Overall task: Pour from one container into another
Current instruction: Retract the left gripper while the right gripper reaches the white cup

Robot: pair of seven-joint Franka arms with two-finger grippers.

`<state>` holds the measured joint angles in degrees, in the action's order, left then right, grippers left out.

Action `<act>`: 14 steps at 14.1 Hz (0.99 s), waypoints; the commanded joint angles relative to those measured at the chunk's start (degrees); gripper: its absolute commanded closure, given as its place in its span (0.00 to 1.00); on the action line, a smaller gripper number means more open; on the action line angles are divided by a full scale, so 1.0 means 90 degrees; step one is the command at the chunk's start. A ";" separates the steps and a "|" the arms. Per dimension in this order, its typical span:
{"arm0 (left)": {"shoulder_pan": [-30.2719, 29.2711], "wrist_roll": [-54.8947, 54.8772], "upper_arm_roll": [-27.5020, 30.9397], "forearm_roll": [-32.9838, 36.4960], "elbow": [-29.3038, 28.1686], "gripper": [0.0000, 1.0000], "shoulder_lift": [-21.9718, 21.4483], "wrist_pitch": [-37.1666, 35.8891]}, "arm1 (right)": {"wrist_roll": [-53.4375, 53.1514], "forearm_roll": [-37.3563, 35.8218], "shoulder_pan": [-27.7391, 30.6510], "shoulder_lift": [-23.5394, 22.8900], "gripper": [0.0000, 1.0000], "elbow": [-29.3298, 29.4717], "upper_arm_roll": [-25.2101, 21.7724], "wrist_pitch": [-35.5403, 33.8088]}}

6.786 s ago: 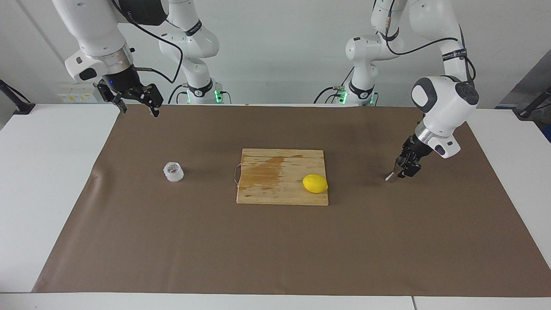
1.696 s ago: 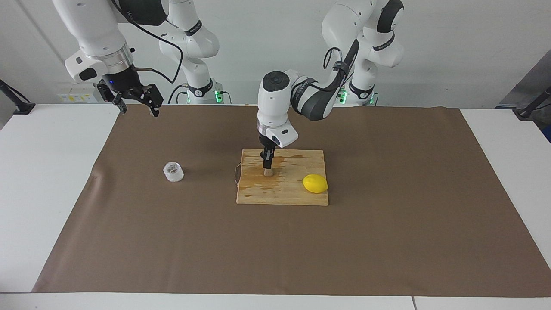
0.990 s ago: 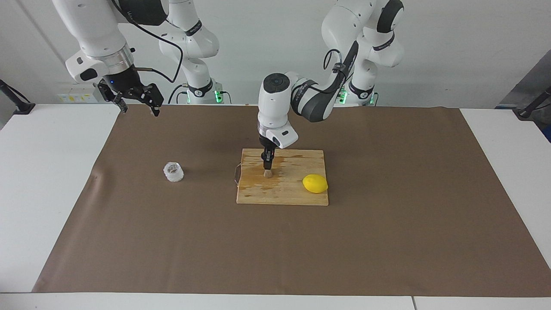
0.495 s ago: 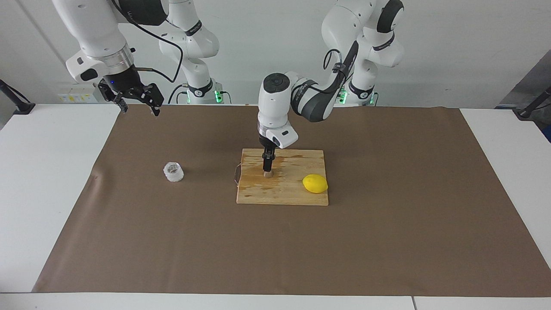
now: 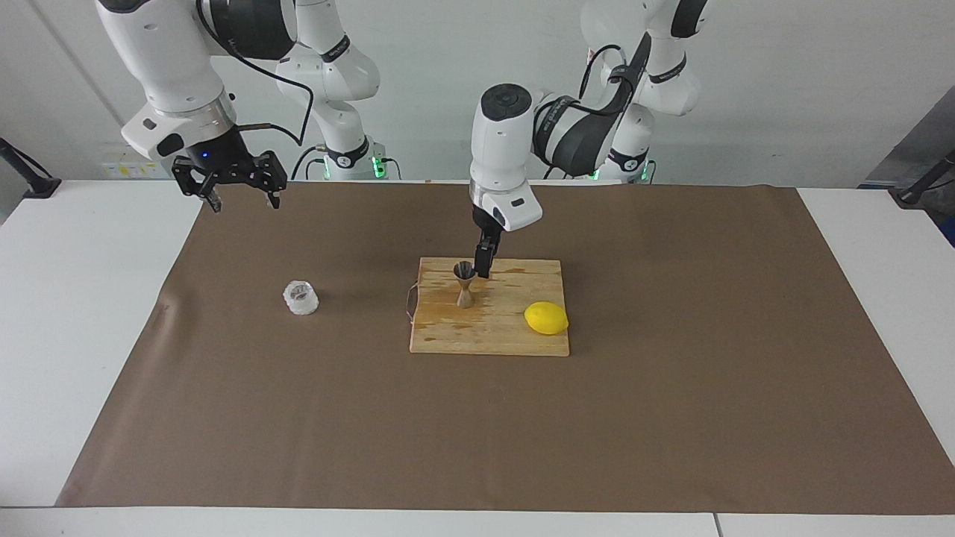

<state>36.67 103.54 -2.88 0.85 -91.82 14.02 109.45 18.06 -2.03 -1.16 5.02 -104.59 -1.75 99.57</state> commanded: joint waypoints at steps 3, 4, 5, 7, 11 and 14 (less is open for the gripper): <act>-0.0723 -0.1794 -0.0022 0.0091 -0.0198 0.00 -0.0395 -0.0452 | 0.3103 0.0098 0.0109 0.0224 0.00 -0.1199 0.0000 0.1152; -0.0889 -0.2145 -0.0022 0.0091 -0.0208 0.00 -0.0473 -0.0501 | 0.3806 0.0098 0.0187 0.0185 0.00 -0.1365 0.0009 0.1405; -0.1017 -0.2526 -0.0022 0.0091 -0.0247 0.00 -0.0542 -0.0569 | 0.4384 0.0098 0.0216 0.0088 0.00 -0.1483 0.0000 0.1669; -0.1378 -0.3346 -0.0022 0.0072 -0.0344 0.00 -0.0775 -0.0637 | 0.5332 0.0108 0.0372 -0.0233 0.00 -0.1543 0.0009 0.1857; -0.1993 -0.5054 -0.0022 0.0033 -0.0987 0.00 -0.1585 -0.0638 | 0.7256 0.0587 0.0558 -0.0684 0.00 -0.1912 0.0009 0.2635; -0.2423 -0.6461 -0.0022 0.0023 -0.1097 0.00 -0.1714 -0.0686 | 0.7951 0.0606 0.0558 -0.0811 0.00 -0.2352 0.0009 0.3280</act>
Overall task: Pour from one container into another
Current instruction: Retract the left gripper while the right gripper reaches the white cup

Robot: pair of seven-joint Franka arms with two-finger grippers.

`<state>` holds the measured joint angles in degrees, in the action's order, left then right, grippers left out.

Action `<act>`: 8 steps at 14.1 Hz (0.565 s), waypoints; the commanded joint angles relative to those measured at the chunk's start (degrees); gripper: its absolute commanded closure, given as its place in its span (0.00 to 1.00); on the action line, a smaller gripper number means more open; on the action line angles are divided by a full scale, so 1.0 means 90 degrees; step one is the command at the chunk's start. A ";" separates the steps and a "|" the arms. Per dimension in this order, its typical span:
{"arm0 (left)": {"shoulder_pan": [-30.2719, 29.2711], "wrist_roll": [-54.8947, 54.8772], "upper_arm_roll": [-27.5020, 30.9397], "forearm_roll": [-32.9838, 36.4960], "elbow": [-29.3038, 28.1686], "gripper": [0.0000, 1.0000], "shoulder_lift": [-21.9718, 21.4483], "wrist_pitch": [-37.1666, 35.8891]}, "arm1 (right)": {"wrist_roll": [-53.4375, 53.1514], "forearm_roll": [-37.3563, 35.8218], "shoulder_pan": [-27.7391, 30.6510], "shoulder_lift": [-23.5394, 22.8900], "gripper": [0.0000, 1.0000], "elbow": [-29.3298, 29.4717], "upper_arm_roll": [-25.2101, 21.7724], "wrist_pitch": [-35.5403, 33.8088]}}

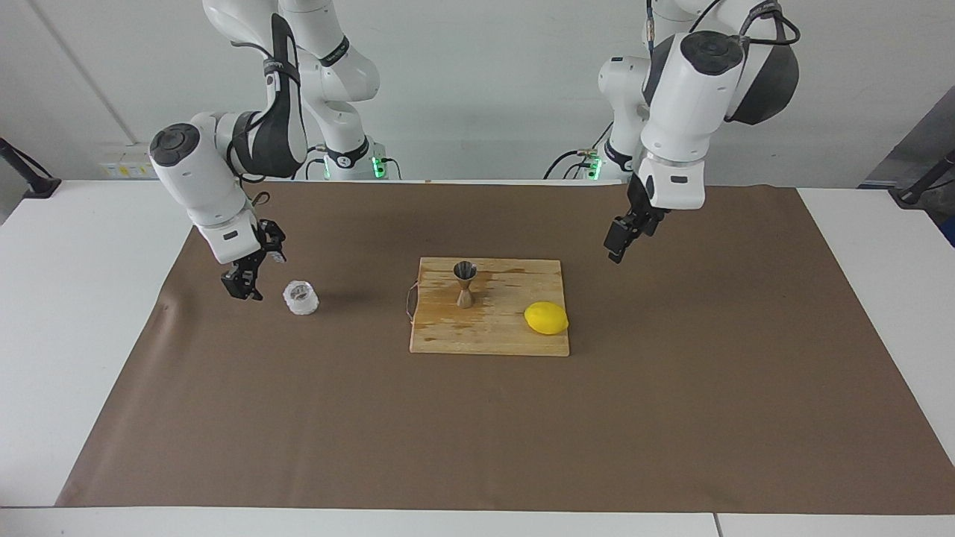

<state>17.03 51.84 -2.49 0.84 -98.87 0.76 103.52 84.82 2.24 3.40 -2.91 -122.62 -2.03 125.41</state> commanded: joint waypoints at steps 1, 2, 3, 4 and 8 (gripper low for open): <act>-0.0425 -0.1204 -0.0055 0.0024 -0.0314 0.00 -0.0260 -0.0086 | 0.0904 0.0228 0.0051 0.0001 0.00 -0.0504 0.0040 0.0644; -0.0562 -0.1828 -0.0055 0.0024 -0.0314 0.00 -0.0270 -0.0106 | 0.1227 0.0568 0.0061 -0.0019 0.00 -0.0661 0.0040 0.0752; -0.0689 -0.2491 -0.0055 0.0024 -0.0314 0.00 -0.0270 -0.0106 | 0.1617 0.1006 0.0119 -0.0057 0.00 -0.0836 0.0040 0.0928; -0.0845 -0.3059 -0.0055 0.0024 -0.0314 0.00 -0.0270 -0.0106 | 0.2017 0.1242 0.0178 -0.0058 0.00 -0.0944 0.0040 0.1152; -0.1363 -0.4964 -0.0055 0.0024 -0.0285 0.00 -0.0280 -0.0116 | 0.2353 0.1303 0.0188 0.0000 0.00 -0.1218 0.0040 0.1320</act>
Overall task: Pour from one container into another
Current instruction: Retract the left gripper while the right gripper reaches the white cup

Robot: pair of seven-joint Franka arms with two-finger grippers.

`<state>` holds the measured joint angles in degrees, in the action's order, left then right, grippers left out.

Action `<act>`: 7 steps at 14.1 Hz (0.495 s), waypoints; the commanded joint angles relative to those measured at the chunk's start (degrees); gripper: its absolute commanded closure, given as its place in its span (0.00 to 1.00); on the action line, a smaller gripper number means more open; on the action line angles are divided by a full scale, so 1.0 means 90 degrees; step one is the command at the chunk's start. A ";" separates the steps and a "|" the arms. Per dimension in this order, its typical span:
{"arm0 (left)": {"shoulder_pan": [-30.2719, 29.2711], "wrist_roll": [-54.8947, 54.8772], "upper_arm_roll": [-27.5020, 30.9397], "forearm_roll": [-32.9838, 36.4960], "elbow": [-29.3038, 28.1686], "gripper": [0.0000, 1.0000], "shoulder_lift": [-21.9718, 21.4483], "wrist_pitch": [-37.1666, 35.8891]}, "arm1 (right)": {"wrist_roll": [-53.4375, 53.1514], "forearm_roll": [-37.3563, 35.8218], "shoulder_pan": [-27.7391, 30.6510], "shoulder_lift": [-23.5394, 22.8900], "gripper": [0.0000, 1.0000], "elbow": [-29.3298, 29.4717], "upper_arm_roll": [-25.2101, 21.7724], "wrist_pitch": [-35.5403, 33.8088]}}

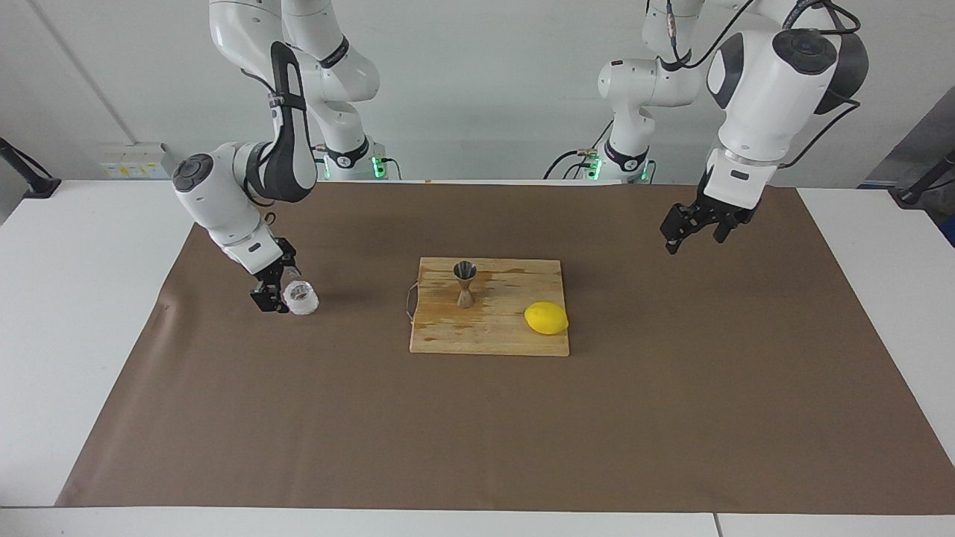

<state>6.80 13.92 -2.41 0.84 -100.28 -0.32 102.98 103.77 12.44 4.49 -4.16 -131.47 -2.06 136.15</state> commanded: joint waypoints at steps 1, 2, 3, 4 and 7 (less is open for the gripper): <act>-0.0286 -0.1123 -0.0055 0.0024 -0.0118 0.00 -0.0160 -0.0084 | 0.0335 0.0181 0.0077 0.0149 0.00 -0.0274 0.0043 0.0126; -0.0354 -0.1407 -0.0055 0.0034 -0.0069 0.00 -0.0180 -0.0181 | 0.0432 0.0181 0.0097 0.0140 0.00 -0.0275 0.0043 0.0136; -0.0442 -0.1729 -0.0055 0.0034 -0.0021 0.00 -0.0180 -0.0308 | 0.0511 0.0239 0.0194 0.0082 0.00 -0.0275 0.0043 0.0146; -0.0520 -0.2003 -0.0055 0.0044 0.0028 0.00 -0.0180 -0.0454 | 0.0656 0.0462 0.0233 0.0013 0.00 -0.0275 0.0043 0.0223; -0.0599 -0.2279 -0.0055 0.0063 0.0515 0.00 -0.0121 -0.0961 | 0.1388 0.1262 0.0253 -0.0182 0.00 -0.0265 0.0043 0.0389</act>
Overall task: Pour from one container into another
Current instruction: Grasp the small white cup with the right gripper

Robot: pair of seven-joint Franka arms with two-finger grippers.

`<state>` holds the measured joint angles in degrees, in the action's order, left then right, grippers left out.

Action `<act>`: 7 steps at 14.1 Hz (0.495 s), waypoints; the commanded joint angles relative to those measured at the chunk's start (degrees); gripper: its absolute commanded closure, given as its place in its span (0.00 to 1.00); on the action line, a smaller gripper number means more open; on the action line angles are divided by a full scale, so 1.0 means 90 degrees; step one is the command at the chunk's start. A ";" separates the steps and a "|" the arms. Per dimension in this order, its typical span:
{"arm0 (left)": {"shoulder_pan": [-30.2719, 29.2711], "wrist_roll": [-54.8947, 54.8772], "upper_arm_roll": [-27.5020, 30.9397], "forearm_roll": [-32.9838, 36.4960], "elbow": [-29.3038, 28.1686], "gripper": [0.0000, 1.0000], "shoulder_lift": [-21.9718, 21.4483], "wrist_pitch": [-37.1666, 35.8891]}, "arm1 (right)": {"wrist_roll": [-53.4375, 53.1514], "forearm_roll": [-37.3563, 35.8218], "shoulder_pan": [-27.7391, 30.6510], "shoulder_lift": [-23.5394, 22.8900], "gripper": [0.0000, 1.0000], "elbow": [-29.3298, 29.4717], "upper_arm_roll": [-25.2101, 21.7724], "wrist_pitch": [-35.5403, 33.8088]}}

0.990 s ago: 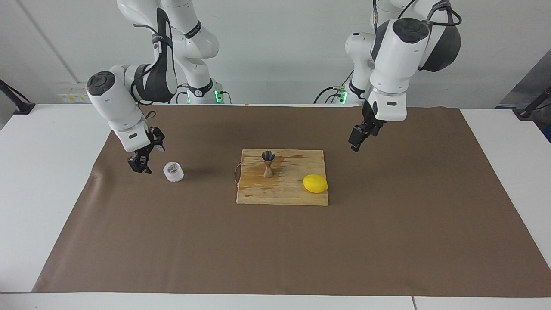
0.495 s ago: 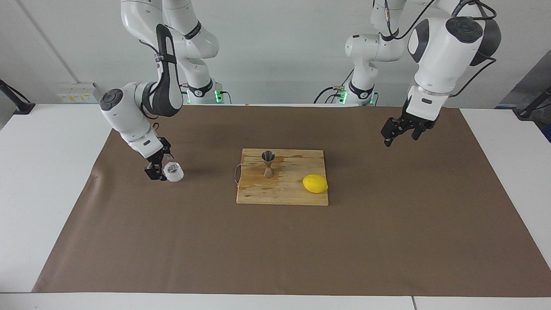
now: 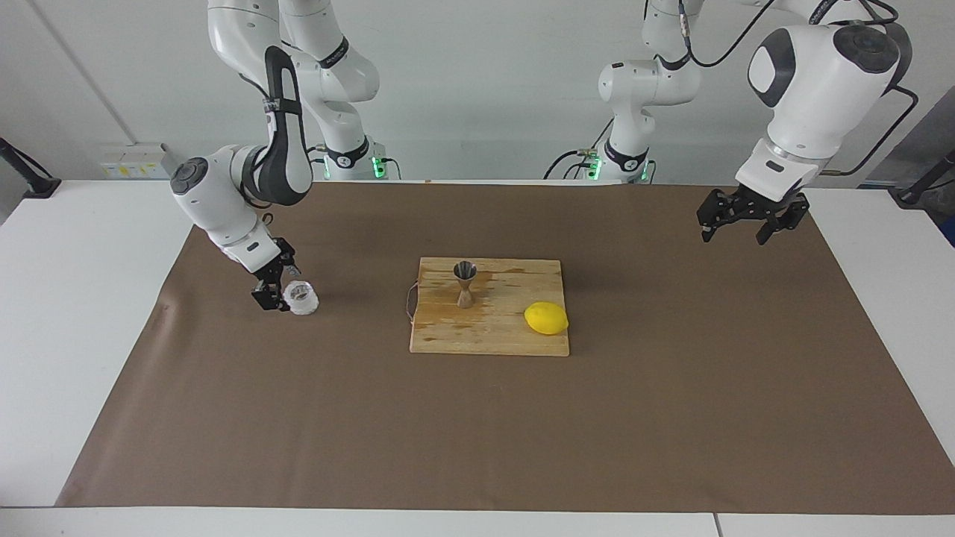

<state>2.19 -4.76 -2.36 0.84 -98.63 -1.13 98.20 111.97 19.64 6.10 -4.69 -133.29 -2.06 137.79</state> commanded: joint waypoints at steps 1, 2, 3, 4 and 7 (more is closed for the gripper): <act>-0.0077 -0.0204 -0.0060 0.0063 0.0412 0.00 -0.0031 -0.0549 | 0.0662 0.0629 0.0074 -0.0201 0.00 -0.0063 0.0043 0.0256; -0.0077 -0.0204 -0.0060 0.0063 0.0316 0.00 -0.0060 -0.0454 | 0.0790 0.0766 0.0084 -0.0279 0.00 -0.0063 0.0043 0.0276; -0.0087 -0.0165 -0.0060 0.0054 0.0160 0.00 -0.0109 -0.0453 | 0.0965 0.0980 0.0113 -0.0396 0.00 -0.0063 0.0043 0.0266; -0.0077 -0.0136 -0.0060 0.0063 0.0149 0.00 -0.0128 -0.0453 | 0.1228 0.1321 0.0152 -0.0523 0.00 -0.0053 0.0043 0.0276; -0.0077 -0.0116 -0.0070 0.0063 0.0110 0.00 -0.0158 -0.0511 | 0.1534 0.1705 0.0162 -0.0602 0.00 -0.0053 0.0043 0.0335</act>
<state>1.98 -5.60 -2.63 0.84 -96.51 -1.40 94.45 123.37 32.84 6.92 -9.13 -133.64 -2.09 139.51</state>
